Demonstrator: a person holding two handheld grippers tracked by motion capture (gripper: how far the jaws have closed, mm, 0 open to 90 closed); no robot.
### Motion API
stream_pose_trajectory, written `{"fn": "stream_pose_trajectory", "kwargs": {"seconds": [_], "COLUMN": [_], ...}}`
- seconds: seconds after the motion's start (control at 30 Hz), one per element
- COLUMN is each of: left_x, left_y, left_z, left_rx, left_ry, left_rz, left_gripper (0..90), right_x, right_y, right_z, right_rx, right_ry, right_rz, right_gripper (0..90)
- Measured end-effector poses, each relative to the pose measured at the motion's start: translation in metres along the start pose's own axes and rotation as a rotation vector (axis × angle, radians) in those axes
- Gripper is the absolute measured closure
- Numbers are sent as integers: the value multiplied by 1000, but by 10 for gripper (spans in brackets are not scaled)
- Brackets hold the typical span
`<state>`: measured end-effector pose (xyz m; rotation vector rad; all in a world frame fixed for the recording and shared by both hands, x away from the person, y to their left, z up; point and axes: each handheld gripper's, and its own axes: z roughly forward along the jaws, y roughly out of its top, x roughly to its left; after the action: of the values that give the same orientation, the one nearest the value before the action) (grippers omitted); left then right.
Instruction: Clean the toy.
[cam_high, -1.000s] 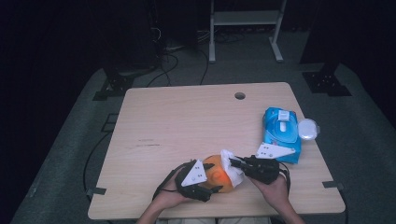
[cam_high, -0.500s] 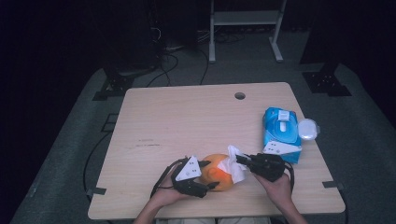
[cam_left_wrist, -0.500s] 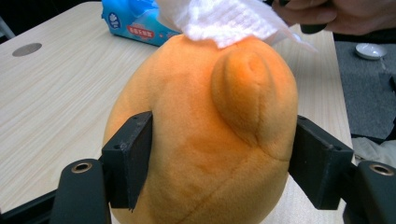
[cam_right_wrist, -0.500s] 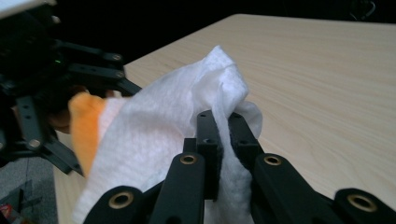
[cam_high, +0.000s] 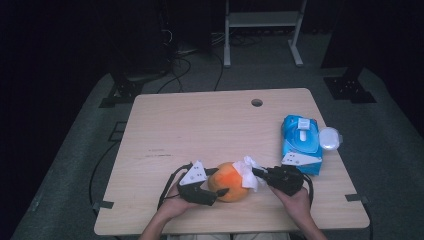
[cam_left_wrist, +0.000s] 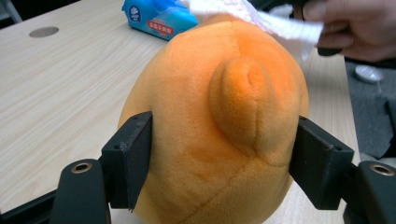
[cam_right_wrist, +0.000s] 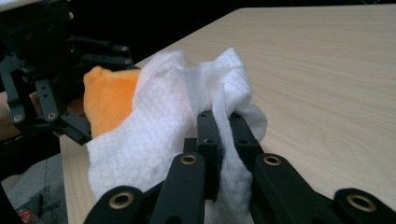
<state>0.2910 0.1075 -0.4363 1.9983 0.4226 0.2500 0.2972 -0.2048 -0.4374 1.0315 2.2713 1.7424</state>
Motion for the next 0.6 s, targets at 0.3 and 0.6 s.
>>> {"fn": "stream_pose_trajectory", "kwargs": {"seconds": [0.3,0.6], "left_x": [6,0], "left_y": [3,4], "left_z": [1,5], "left_rx": [-9,-9], "left_ry": [20,2], "left_rz": [-69,-57], "left_gripper": [292,299], "right_x": [19,2], "right_y": [9,8], "right_z": [-1,-3], "right_rx": [-29,-9], "right_ry": [70,-41], "right_rz": [-52,-30], "right_gripper": [847,845]}}
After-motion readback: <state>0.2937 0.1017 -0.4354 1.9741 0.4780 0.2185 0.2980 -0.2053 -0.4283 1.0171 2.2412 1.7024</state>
